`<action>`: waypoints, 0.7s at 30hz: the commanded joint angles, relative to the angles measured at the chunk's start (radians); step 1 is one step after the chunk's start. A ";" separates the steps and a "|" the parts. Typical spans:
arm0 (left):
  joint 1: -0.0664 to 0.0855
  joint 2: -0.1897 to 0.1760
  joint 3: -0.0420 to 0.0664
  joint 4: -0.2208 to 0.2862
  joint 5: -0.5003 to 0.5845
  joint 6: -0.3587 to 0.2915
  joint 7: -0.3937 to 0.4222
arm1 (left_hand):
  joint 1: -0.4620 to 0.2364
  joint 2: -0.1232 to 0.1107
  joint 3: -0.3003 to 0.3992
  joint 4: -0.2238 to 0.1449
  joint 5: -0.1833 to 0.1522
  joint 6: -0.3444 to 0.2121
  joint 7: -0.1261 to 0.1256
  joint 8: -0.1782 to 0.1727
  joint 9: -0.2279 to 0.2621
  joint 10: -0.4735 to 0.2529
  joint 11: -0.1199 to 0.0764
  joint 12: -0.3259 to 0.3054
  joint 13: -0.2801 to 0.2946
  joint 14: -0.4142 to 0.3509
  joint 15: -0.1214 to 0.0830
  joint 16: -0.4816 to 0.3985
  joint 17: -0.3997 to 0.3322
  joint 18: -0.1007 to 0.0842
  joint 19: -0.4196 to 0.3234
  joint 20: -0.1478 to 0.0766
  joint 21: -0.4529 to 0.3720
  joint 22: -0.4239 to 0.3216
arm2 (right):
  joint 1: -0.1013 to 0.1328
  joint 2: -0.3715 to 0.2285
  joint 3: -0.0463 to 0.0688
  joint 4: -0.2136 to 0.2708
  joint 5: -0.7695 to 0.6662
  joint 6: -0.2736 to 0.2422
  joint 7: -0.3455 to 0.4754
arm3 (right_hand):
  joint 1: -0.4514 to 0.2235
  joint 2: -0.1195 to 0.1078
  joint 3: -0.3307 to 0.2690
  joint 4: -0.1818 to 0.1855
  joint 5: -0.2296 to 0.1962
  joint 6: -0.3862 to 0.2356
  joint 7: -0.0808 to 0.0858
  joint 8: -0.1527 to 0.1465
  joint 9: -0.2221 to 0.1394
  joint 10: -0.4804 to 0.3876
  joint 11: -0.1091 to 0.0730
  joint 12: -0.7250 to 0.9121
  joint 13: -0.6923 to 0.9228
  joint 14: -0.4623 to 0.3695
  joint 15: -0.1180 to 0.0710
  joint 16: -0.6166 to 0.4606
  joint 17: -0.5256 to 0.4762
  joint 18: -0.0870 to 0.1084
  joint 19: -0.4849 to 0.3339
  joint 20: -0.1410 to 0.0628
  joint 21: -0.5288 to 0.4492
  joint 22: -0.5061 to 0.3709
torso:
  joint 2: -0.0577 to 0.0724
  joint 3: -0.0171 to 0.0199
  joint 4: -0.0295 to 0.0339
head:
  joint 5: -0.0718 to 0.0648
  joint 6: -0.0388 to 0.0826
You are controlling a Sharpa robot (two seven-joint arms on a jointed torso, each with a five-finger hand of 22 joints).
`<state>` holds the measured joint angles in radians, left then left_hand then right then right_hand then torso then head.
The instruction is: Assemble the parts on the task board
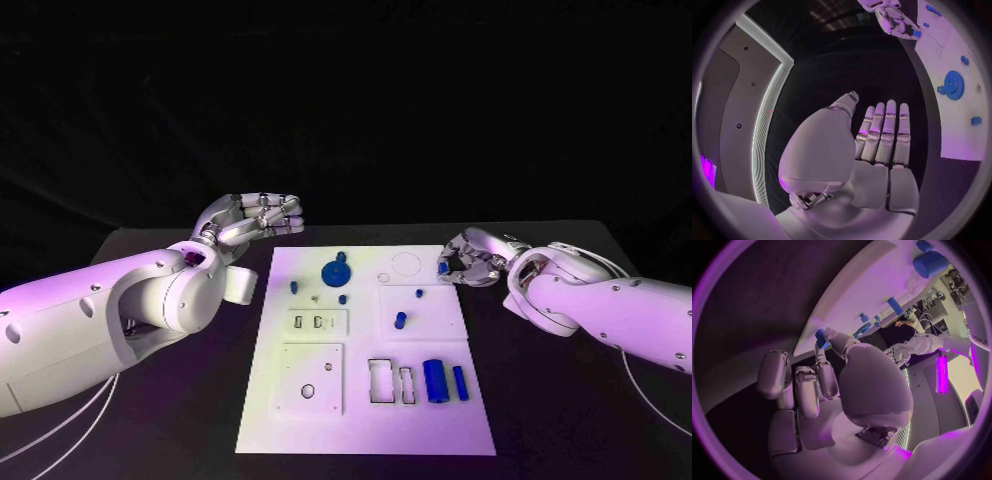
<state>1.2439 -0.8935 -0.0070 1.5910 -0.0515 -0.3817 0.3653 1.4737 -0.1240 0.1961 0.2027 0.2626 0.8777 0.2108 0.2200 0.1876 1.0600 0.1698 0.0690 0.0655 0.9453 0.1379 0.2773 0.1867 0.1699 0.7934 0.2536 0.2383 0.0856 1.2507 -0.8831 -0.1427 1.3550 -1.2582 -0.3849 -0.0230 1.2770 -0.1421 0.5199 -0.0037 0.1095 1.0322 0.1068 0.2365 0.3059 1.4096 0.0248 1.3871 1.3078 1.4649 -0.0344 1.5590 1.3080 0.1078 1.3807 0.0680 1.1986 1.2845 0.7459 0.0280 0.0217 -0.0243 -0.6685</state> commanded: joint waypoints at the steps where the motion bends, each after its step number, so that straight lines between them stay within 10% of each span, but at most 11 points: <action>1: 0.000 0.001 0.001 0.001 0.002 0.014 0.004 | -0.002 -0.004 0.004 -0.001 -0.002 -0.006 -0.001 -0.006 0.001 -0.001 0.006 -0.005 0.000 0.000 0.007 -0.005 0.001 0.010 -0.008 0.002 -0.005 -0.001 | -0.001 -0.002 0.000 0.015 0.005 -0.067 -0.019 | 0.005 0.016 0.013 0.000 -0.007 0.013 -0.006 0.010 0.012 0.010 -0.002 0.008 0.035 0.102 -0.007 0.006 0.244 -0.017 0.009 -0.001 0.008 0.003 | -0.001 0.0007 -0.0008 | 0.001 -0.001; 21: 0.000 0.014 0.000 -0.030 0.002 0.015 -0.005 | -0.002 -0.005 0.005 -0.002 -0.003 -0.006 -0.001 -0.007 0.001 -0.001 0.006 -0.004 0.000 0.001 0.007 -0.007 0.002 0.010 -0.008 0.003 -0.005 -0.001 | 0.022 0.050 0.003 0.291 -0.046 -0.069 -0.273 | -0.001 0.012 0.026 0.000 -0.015 0.023 -0.011 0.018 0.018 0.011 -0.006 0.008 0.035 0.103 -0.012 0.008 0.249 -0.017 0.009 -0.005 0.006 0.004 | -0.016 -0.0063 -0.0080 | 0.024 -0.025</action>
<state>1.2437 -0.8825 -0.0079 1.5617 -0.0515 -0.3817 0.3603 1.4737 -0.1240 0.1961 0.2027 0.2626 0.8777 0.2108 0.2199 0.1874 1.0600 0.1698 0.0690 0.0655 0.9453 0.1379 0.2736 0.1874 0.1699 0.7898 0.2572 0.2383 0.0857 1.2730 -0.8376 -0.1390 1.6392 -1.2528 -0.4512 -0.2227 1.2817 -0.1362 0.5427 -0.0028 0.0978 1.0362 0.1106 0.2448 0.3057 1.4141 0.0203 1.3919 1.3075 1.4669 -0.0395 1.5629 1.3078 0.1077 1.3843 0.0644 1.2054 1.2880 0.7335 0.0232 0.0128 -0.0033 -0.6889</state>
